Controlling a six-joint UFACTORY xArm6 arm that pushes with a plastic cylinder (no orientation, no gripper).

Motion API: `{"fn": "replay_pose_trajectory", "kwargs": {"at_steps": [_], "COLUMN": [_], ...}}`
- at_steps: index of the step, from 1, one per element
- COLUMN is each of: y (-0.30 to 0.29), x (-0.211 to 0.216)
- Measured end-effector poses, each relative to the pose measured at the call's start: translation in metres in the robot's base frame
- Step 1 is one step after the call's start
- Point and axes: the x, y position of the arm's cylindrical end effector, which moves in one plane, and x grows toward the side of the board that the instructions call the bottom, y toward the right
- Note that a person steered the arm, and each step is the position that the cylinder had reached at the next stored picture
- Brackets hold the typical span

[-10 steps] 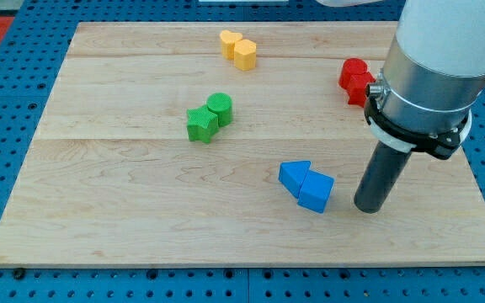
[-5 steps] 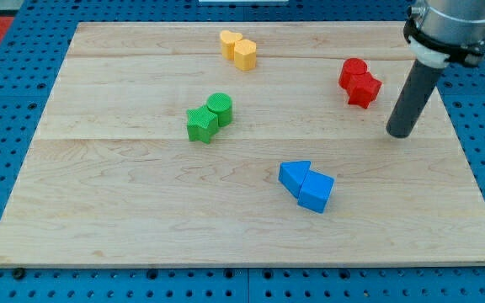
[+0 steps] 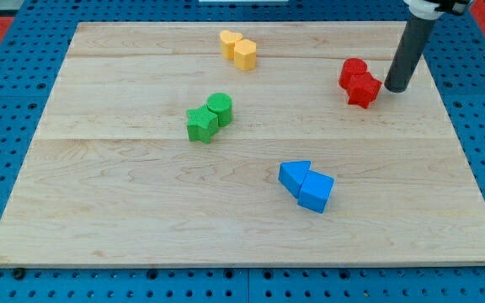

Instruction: Push the red star right to the green star

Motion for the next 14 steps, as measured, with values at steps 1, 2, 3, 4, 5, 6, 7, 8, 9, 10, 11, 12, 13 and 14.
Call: {"fn": "replay_pose_trajectory", "kwargs": {"at_steps": [1,2,3,4,5,6,7,8,9,10,11,12,13,14], "y": [-0.032,-0.069,-0.099,-0.088,-0.088,-0.104,-0.118,-0.105,-0.106,-0.107,-0.138,-0.174,-0.181,-0.156], "x": [0.004,0.006,0.008,0.008,0.008,0.009,0.024,0.03,0.04,0.052,0.052,0.052,0.054,0.064]}}
